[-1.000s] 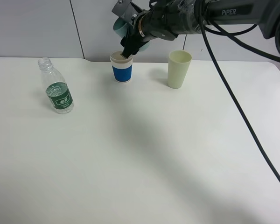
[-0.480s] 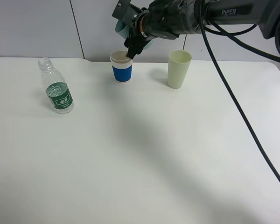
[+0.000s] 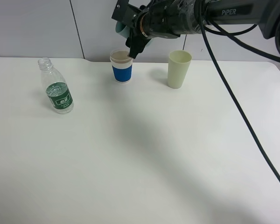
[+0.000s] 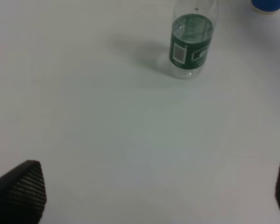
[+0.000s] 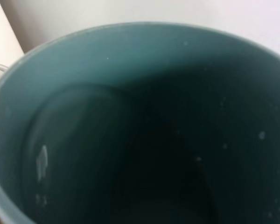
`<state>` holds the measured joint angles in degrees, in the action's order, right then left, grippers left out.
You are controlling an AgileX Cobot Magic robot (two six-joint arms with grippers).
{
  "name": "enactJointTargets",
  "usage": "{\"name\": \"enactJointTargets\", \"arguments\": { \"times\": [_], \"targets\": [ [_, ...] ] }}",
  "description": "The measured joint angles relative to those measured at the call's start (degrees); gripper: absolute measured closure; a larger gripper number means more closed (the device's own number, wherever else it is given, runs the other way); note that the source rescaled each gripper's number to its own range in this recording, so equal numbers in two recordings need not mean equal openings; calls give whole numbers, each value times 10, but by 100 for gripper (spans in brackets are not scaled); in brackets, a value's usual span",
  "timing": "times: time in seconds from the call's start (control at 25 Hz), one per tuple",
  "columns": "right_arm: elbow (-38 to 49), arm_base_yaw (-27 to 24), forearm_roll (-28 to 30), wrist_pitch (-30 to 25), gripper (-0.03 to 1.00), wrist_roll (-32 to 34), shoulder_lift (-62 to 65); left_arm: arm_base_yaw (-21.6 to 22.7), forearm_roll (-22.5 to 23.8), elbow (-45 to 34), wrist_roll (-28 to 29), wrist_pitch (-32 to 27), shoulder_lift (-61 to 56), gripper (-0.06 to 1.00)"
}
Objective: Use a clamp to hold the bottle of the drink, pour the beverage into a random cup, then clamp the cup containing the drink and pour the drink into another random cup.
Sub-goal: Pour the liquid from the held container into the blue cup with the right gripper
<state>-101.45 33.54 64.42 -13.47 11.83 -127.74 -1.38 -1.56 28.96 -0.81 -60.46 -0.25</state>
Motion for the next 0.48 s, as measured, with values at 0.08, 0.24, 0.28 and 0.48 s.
{"name": "enactJointTargets", "arguments": {
  "times": [0.08, 0.24, 0.28, 0.48],
  "targets": [
    [0, 0, 21, 0, 96, 6, 0, 0, 0, 0, 0, 0, 0, -6],
    [0, 0, 57, 1, 96, 35, 0, 0, 0, 0, 0, 0, 0, -6],
    [0, 0, 66, 1, 96, 43, 0, 0, 0, 0, 0, 0, 0, -6],
    [0, 0, 97, -7, 96, 56, 0, 0, 0, 0, 0, 0, 0, -6]
  ]
}}
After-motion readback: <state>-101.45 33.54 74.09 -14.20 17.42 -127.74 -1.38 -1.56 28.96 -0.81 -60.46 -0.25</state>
